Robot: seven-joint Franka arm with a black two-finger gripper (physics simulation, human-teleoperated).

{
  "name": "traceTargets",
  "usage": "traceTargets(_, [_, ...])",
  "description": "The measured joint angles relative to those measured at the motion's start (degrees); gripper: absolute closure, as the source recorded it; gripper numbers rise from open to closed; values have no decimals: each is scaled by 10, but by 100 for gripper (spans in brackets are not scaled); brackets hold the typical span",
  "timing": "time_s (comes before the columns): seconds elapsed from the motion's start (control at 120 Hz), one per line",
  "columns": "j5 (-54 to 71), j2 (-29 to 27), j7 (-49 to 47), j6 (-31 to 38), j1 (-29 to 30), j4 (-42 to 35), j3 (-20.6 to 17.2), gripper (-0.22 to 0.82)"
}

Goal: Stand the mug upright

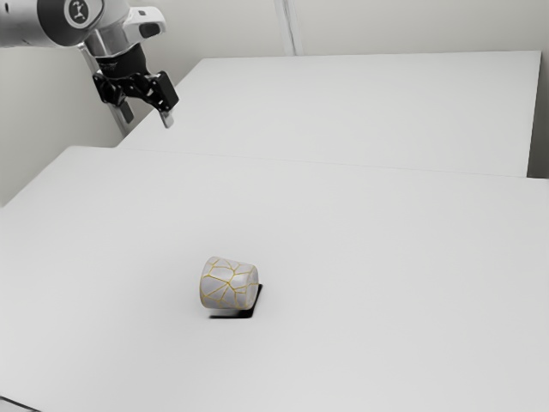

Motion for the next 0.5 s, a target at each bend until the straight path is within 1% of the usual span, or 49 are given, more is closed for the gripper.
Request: traceTargets(0.5, [-3,-10,-29,-9,-15,-14,1,0])
